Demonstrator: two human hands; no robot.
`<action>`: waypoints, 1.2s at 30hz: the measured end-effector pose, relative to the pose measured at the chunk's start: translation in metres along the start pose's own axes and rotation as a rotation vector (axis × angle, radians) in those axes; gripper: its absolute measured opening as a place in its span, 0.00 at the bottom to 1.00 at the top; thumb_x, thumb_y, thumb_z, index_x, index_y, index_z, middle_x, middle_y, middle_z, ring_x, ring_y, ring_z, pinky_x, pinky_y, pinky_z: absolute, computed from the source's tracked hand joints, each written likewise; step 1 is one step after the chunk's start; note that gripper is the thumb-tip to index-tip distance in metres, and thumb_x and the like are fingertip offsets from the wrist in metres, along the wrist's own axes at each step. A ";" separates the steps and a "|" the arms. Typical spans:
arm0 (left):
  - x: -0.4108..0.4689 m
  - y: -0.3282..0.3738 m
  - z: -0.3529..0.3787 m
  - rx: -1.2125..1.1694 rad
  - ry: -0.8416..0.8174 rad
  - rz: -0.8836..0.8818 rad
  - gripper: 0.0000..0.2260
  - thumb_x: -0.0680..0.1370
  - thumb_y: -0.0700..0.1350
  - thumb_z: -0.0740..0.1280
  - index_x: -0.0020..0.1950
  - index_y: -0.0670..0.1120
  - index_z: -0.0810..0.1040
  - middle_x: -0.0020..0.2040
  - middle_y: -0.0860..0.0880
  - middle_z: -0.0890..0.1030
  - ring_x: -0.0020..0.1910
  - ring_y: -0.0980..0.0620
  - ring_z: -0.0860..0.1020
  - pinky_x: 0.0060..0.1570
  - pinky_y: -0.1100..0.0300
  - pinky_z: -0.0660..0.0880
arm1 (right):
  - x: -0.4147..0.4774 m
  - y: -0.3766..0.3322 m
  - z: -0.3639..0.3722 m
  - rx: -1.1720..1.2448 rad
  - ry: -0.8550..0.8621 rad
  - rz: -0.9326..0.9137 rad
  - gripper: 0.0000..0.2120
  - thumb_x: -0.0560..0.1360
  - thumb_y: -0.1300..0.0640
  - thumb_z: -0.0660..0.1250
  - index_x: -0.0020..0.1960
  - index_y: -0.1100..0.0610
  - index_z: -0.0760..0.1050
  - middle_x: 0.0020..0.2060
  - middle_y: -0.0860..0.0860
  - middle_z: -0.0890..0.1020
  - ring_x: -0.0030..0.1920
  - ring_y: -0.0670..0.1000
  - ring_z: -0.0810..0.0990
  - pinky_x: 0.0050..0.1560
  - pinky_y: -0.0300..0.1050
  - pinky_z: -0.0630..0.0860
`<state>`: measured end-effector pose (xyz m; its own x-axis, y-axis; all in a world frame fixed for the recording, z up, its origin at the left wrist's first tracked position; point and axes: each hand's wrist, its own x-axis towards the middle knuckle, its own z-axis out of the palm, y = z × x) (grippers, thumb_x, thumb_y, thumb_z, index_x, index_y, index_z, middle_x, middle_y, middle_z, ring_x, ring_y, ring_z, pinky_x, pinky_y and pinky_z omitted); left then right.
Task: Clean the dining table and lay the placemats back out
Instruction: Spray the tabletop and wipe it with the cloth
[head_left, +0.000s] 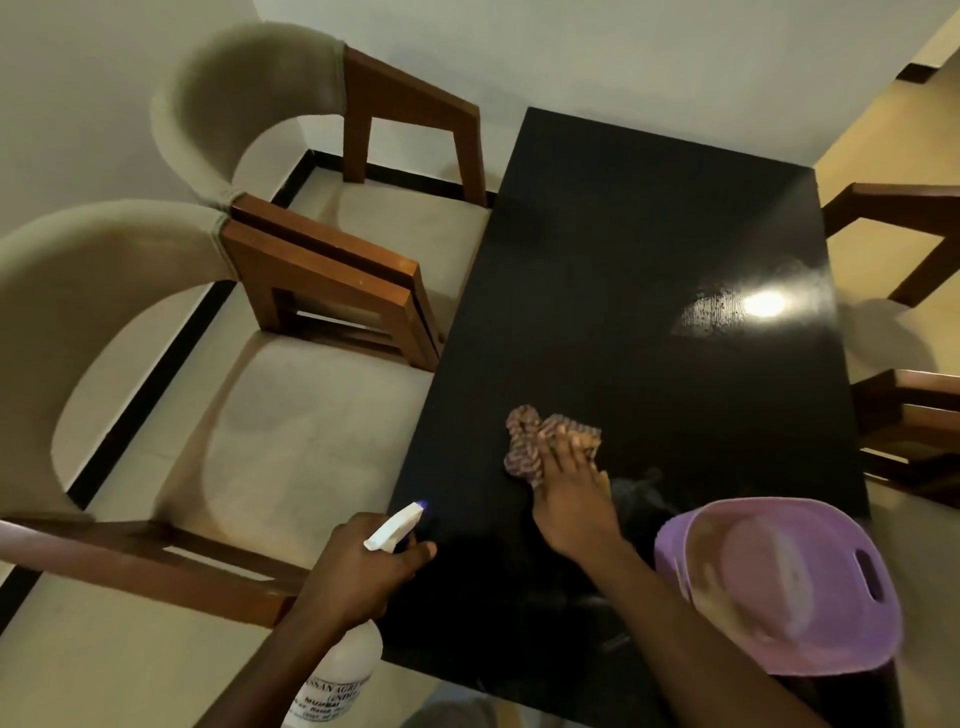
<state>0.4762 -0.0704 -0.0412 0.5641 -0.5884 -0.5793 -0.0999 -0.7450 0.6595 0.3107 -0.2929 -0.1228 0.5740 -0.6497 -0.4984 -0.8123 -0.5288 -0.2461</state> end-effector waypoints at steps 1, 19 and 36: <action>-0.001 0.001 0.001 0.005 -0.009 0.006 0.13 0.75 0.50 0.80 0.39 0.47 0.79 0.29 0.49 0.80 0.27 0.56 0.80 0.31 0.63 0.72 | 0.017 0.002 -0.011 0.034 0.013 0.064 0.36 0.82 0.50 0.58 0.86 0.48 0.44 0.85 0.50 0.45 0.84 0.54 0.45 0.81 0.63 0.51; -0.029 -0.005 0.025 0.119 -0.159 0.148 0.12 0.75 0.50 0.79 0.40 0.46 0.79 0.35 0.47 0.82 0.35 0.47 0.81 0.40 0.49 0.79 | -0.137 -0.010 0.094 -0.071 -0.030 -0.221 0.41 0.72 0.44 0.59 0.84 0.45 0.55 0.84 0.48 0.55 0.83 0.55 0.57 0.78 0.50 0.43; -0.053 -0.024 0.021 0.072 -0.166 0.127 0.14 0.76 0.48 0.78 0.38 0.43 0.79 0.31 0.45 0.81 0.25 0.54 0.77 0.31 0.57 0.74 | 0.015 0.004 0.005 0.218 0.015 0.276 0.40 0.82 0.51 0.59 0.85 0.50 0.38 0.84 0.55 0.37 0.83 0.60 0.37 0.82 0.65 0.43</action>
<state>0.4313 -0.0275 -0.0362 0.4016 -0.7180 -0.5686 -0.2230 -0.6788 0.6997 0.3152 -0.3017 -0.1357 0.3296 -0.7608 -0.5591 -0.9392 -0.2040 -0.2760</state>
